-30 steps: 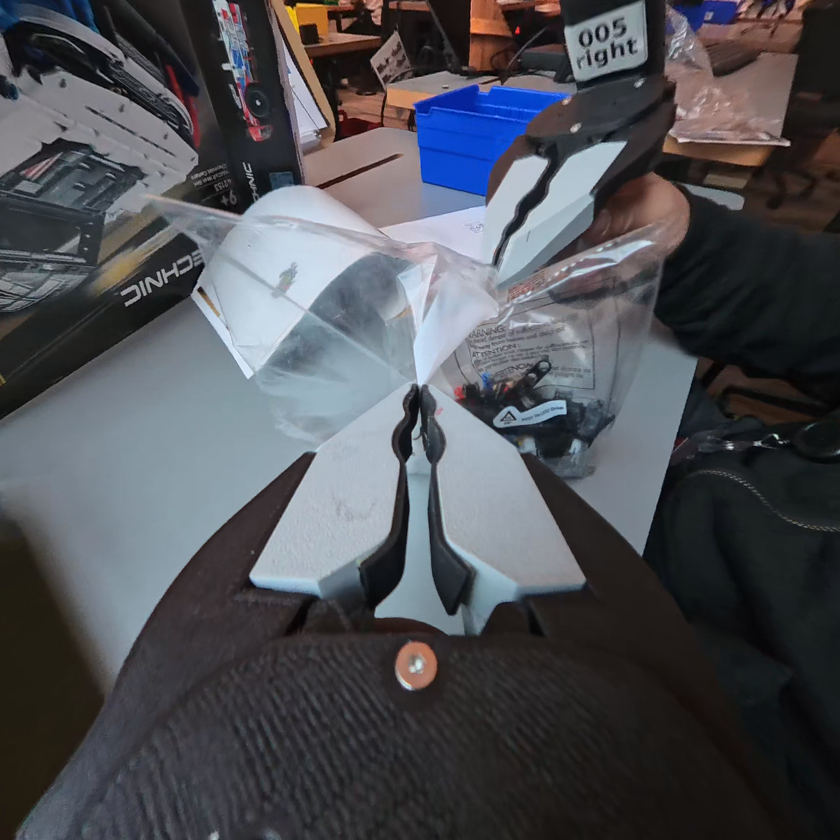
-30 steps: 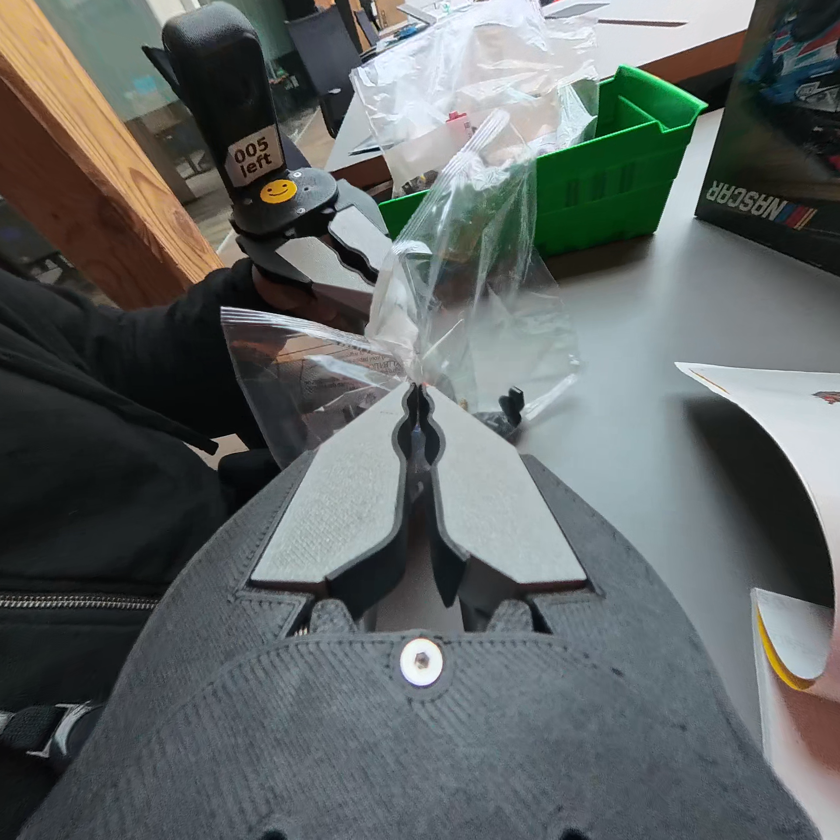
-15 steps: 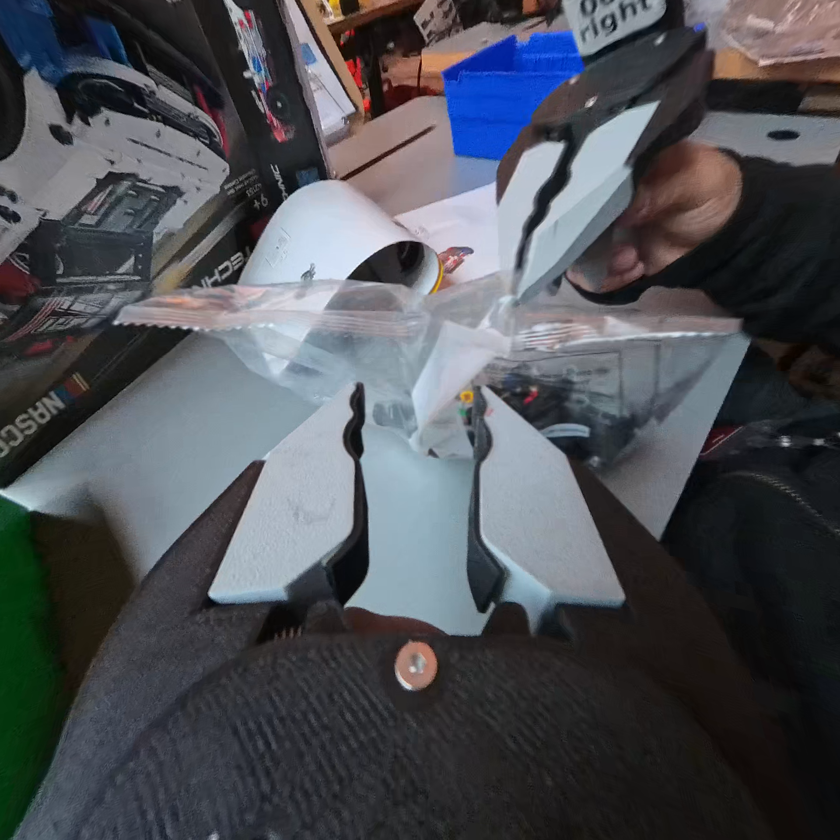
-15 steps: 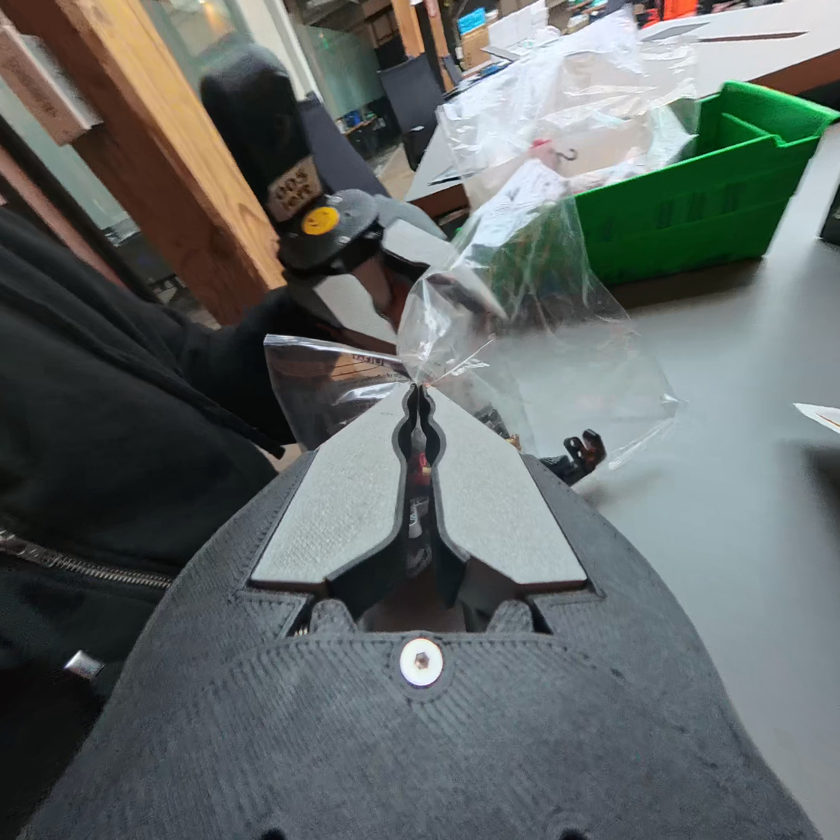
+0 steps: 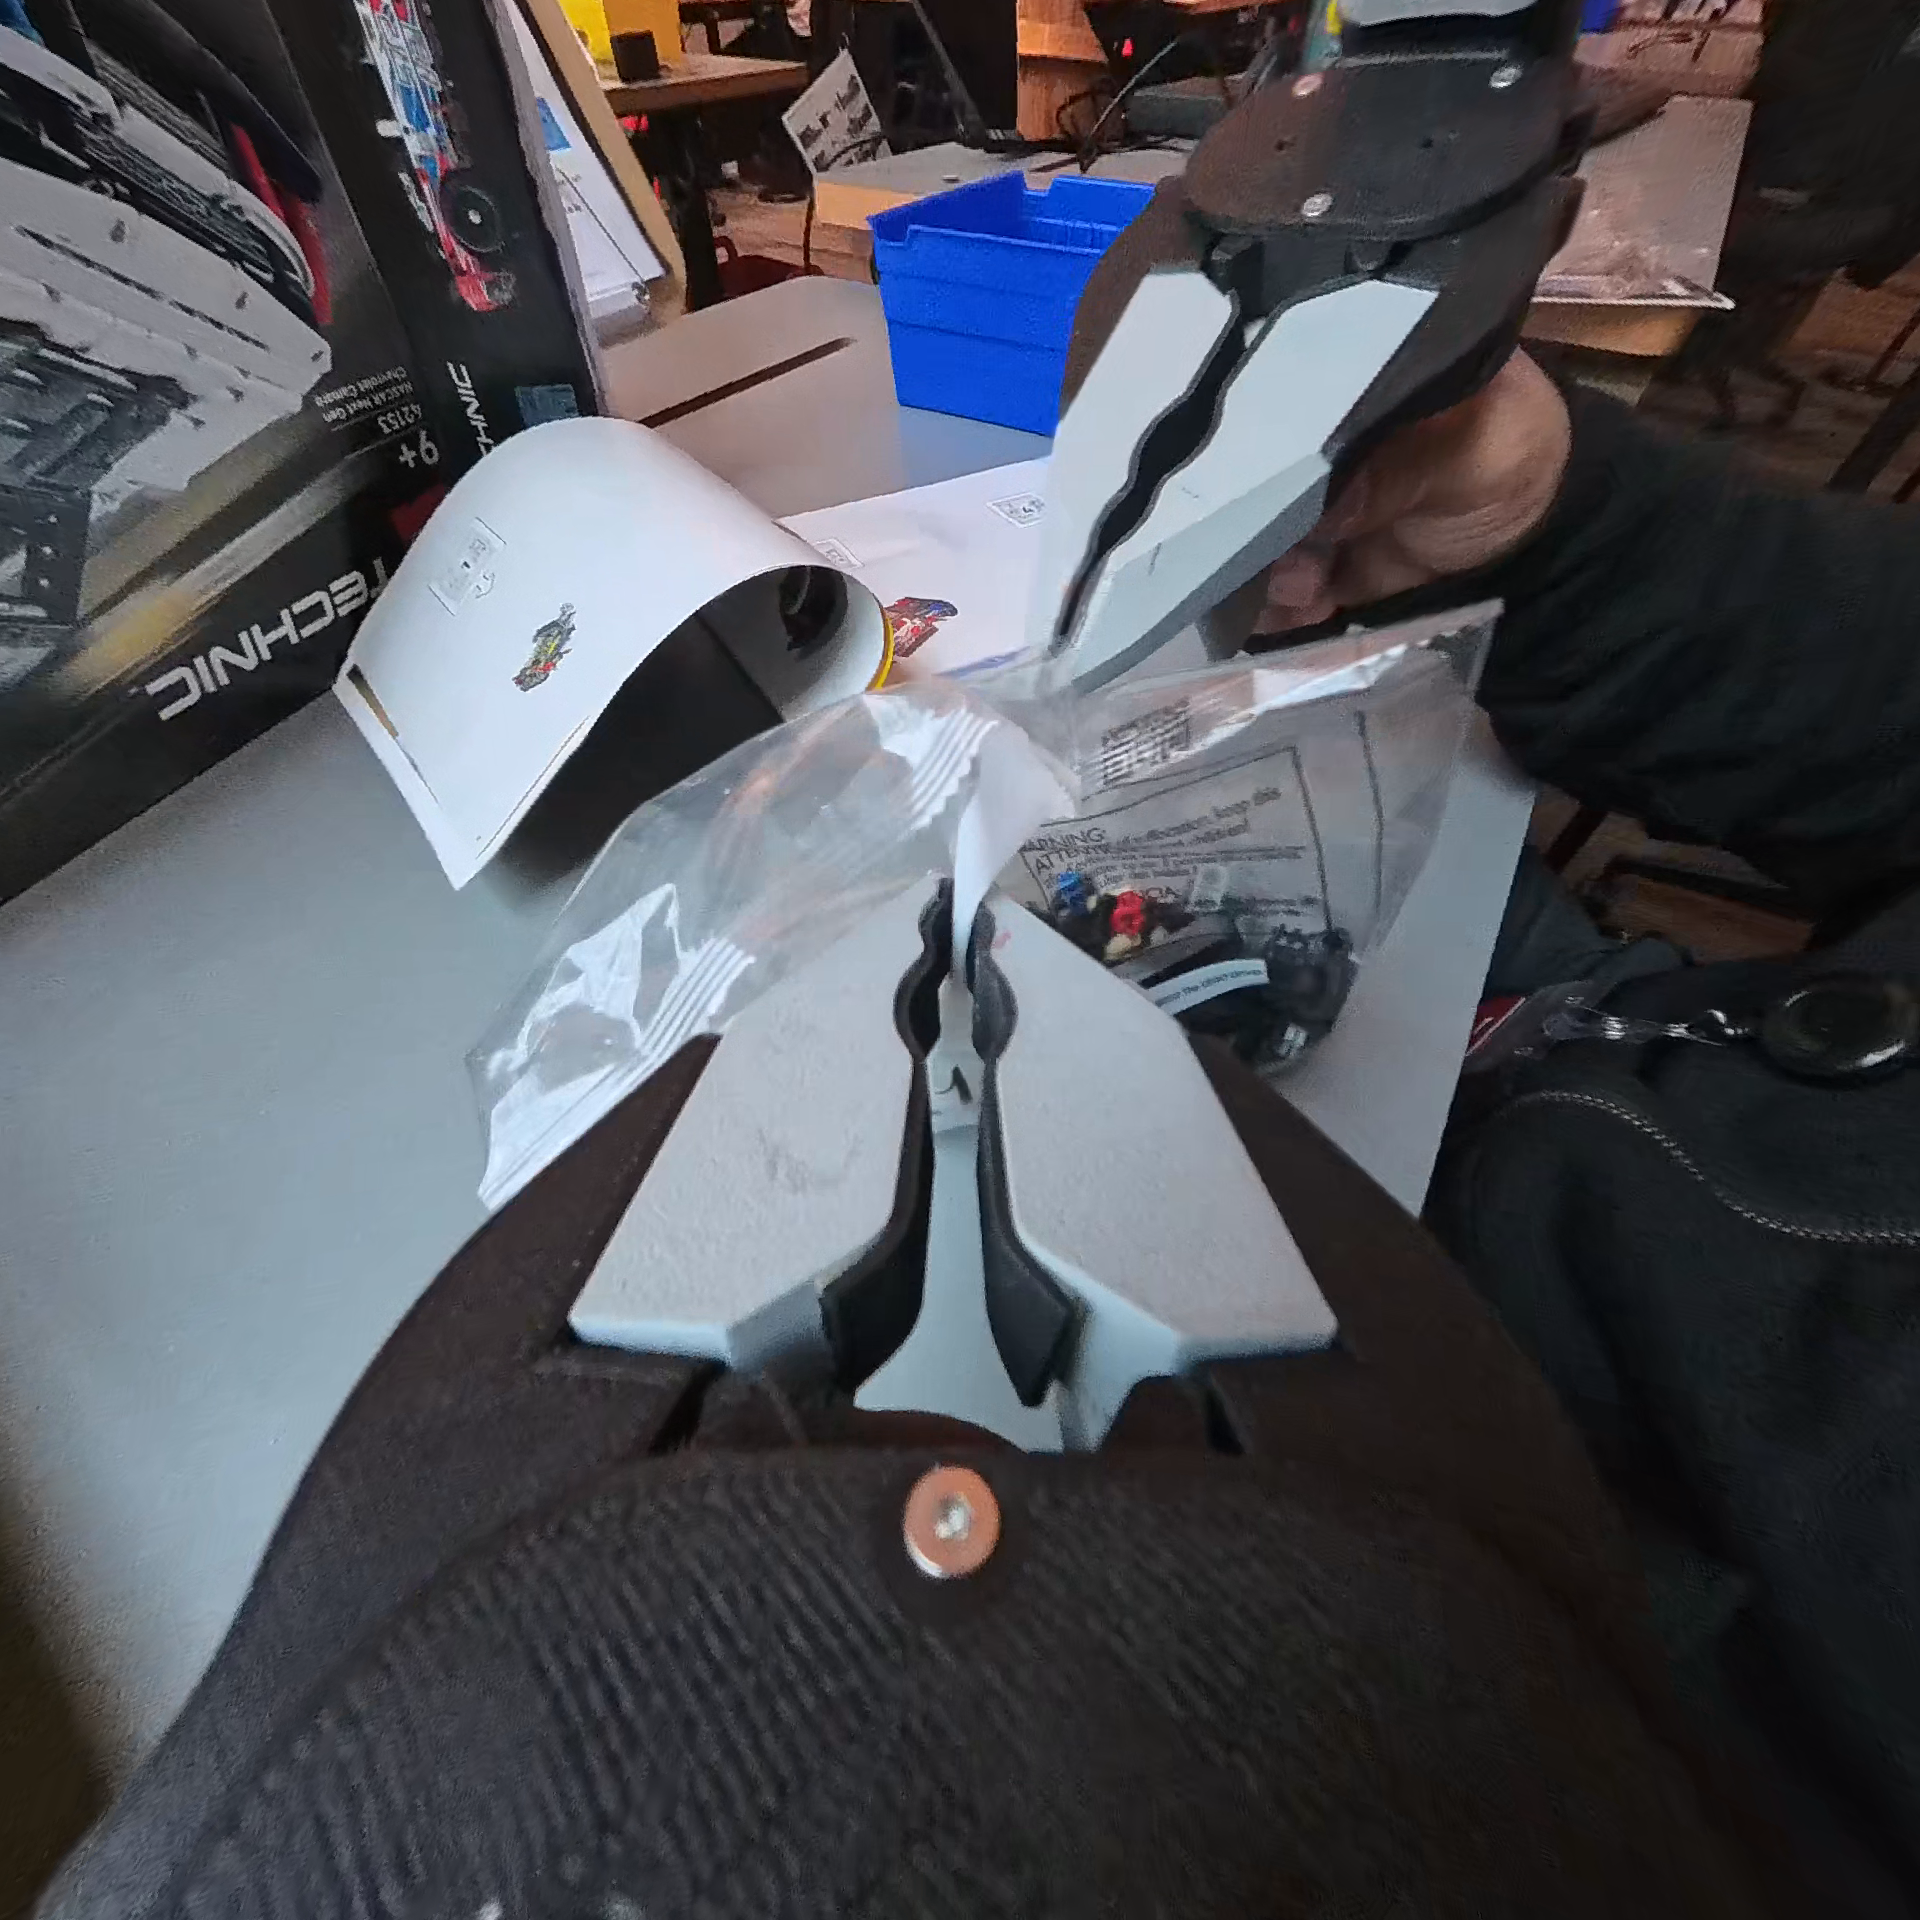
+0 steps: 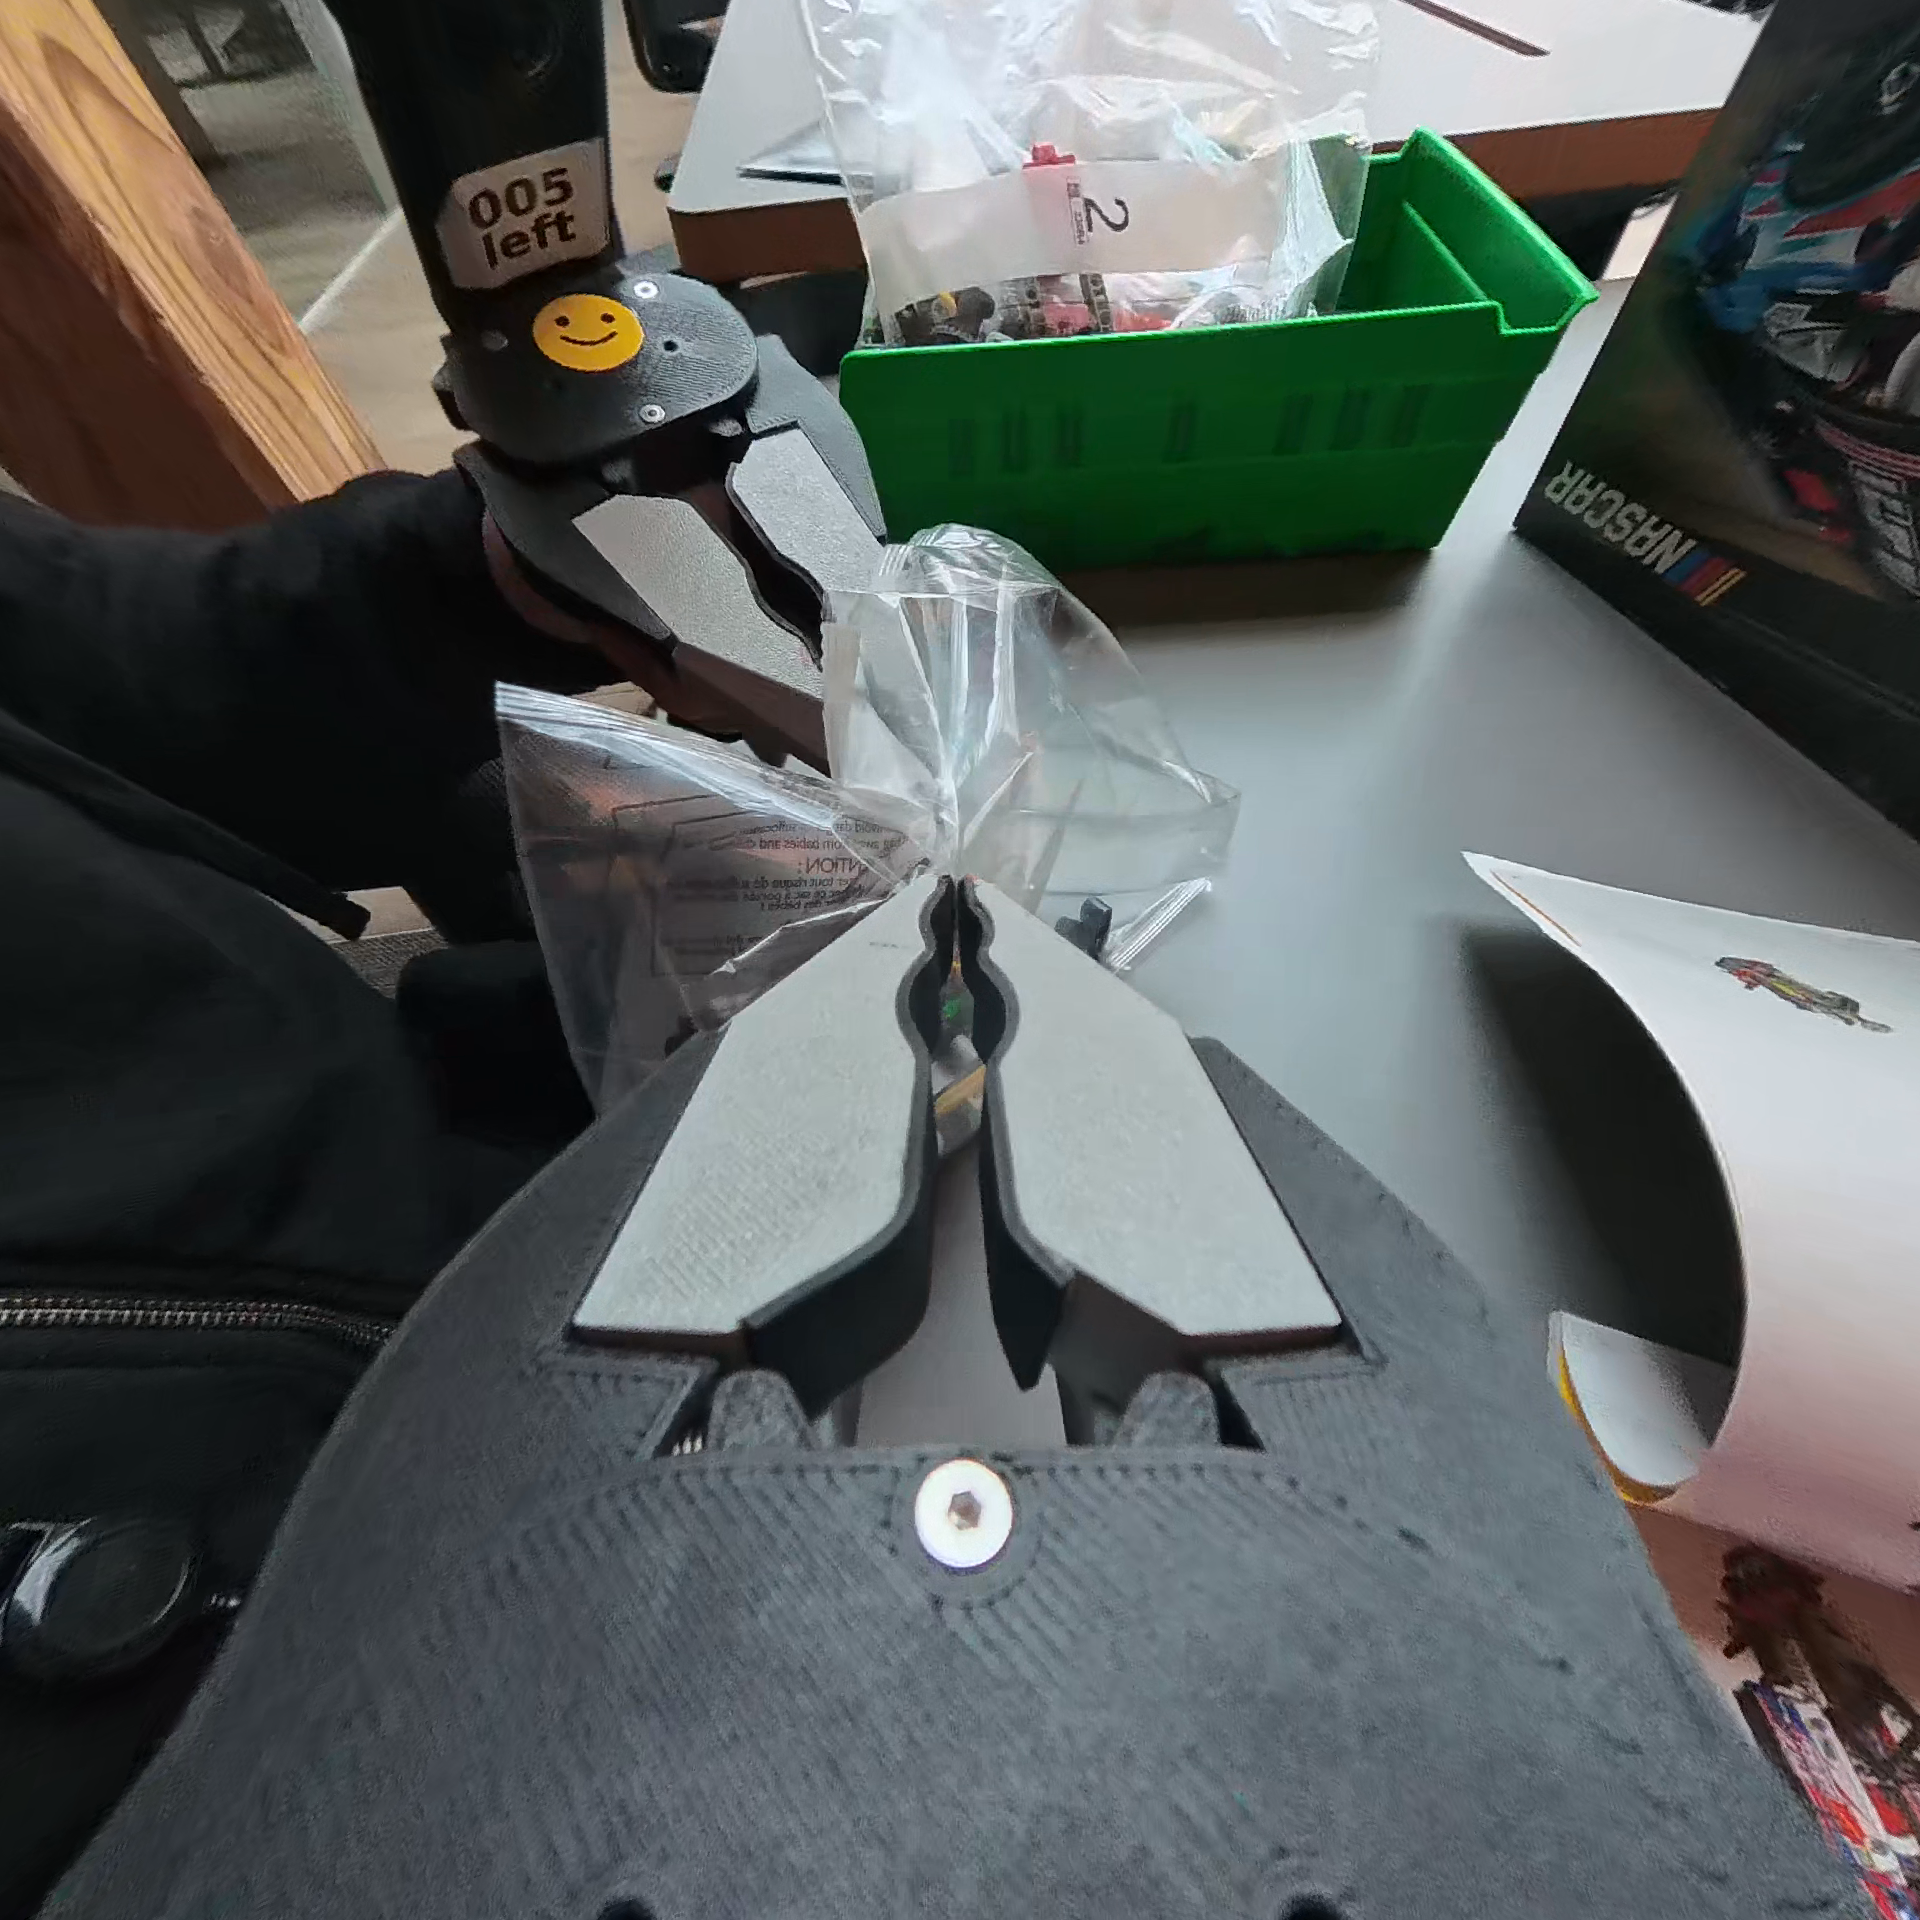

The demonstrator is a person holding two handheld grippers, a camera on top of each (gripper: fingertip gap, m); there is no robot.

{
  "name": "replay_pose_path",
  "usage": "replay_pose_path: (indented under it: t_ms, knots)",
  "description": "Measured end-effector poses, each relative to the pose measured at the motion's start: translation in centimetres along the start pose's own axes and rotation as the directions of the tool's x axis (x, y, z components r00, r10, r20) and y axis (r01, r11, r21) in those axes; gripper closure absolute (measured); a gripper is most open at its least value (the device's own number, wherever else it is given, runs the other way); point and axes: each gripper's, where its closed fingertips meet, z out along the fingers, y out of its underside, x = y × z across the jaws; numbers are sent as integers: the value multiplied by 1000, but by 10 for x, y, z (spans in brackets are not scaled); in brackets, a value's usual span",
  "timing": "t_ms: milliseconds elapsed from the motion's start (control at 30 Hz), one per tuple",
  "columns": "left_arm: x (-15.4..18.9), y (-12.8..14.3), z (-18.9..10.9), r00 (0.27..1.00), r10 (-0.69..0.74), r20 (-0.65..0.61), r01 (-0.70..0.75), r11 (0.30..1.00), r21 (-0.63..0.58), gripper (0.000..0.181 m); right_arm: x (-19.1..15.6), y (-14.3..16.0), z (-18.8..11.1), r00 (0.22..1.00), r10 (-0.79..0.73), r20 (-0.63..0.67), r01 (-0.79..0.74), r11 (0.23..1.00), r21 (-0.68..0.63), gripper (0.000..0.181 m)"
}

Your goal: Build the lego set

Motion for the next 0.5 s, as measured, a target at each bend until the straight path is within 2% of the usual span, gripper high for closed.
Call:
replay_pose_path:
  t_ms: [100,167,233,267,333,467,500]
  knots:
    - [0,-2,-1,1000,12,20,-12,1000,-10,181,-1,-1,0,1000,0,-3,0,1000,-7,181]
    - [2,-4,1,999,21,30,-21,1000,-23,181,-1,-5,-3,1000,-16,-4,16,1000,2,161]
    - [4,-5,4,999,24,21,-23,999,-40,181,-5,-10,-4,999,-47,19,47,999,7,150]
    - [6,-6,5,999,29,15,-28,999,-45,181,-5,-12,-3,998,-61,17,61,998,5,152]
    - [5,-10,6,999,50,18,-49,998,-43,180,-3,-9,0,994,-105,14,105,994,-43,170]
    - [8,-23,1,998,59,6,-58,998,-15,168,-4,-8,6,984,-178,33,180,978,-103,181]
    - [7,-23,0,996,83,18,-83,996,-24,172,-6,-11,7,983,-180,43,183,978,-102,181]
